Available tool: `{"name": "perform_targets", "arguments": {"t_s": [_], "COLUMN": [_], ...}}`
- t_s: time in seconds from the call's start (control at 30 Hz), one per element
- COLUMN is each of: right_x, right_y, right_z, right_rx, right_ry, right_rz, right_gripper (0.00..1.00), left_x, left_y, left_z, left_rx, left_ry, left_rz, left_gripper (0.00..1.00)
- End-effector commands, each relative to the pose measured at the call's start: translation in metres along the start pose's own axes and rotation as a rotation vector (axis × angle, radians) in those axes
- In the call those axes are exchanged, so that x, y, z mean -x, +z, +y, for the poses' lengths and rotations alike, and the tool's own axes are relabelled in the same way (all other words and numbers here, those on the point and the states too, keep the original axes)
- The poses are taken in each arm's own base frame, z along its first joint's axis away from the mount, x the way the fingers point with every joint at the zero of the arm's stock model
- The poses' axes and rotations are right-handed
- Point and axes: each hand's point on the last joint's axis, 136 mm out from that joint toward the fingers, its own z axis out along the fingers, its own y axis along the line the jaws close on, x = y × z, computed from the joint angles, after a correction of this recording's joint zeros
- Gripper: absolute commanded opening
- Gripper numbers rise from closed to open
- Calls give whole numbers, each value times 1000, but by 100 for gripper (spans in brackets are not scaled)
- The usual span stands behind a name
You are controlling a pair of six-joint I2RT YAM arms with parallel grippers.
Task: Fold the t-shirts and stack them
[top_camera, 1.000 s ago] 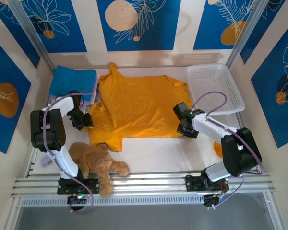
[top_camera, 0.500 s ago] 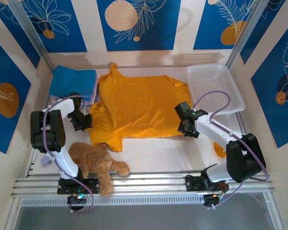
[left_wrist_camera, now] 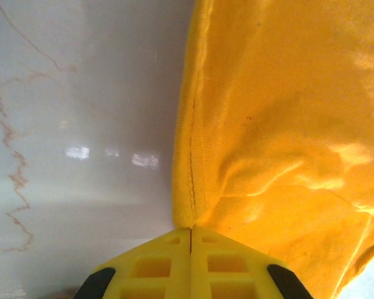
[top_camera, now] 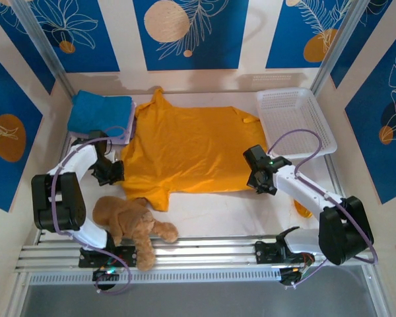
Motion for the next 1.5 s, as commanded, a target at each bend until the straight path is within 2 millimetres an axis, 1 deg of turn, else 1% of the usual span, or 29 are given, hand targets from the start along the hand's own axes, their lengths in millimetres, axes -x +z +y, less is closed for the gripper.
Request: {"name": "perform_targets", "arguments": {"t_s": [0.0,0.1,0.17,0.37,0.5,0.67,0.9,1.07,1.2,1.47], "right_x": [-12,-15,-14,-2,7,21,43,58,69,85], "right_y": [-3,-4,-4,0,4,9,15,19,20,28], "right_z": [-8,-8,-7,0,7,13,23,19,19,28], "right_rx": [-14,-11,-12,-28,-49,-85,-119,-189,-214,-218], "right_ry": [-17,-21,-25,-40,-76,-109,-151,-167,-172,-197], "right_rz": [31,40,41,43,60,66,53,25,-1,-30], "right_gripper": [0,0,0,0,0,0,0,0,0,0], "left_x": [-18,-17,-12,17,39,58,76,89,97,109], "left_y": [0,-4,-8,-23,-31,-34,-34,-34,-32,-31], "left_z": [-7,-13,-16,-30,-35,-41,-43,-41,-41,-39], "left_rx": [-41,-67,-78,-101,-91,-93,-79,-51,-35,-5], "left_ry": [-25,-27,-25,-12,-3,0,0,11,19,32], "left_rz": [43,28,16,-8,-25,-24,-13,-3,19,47], "left_gripper": [0,0,0,0,0,0,0,0,0,0]}}
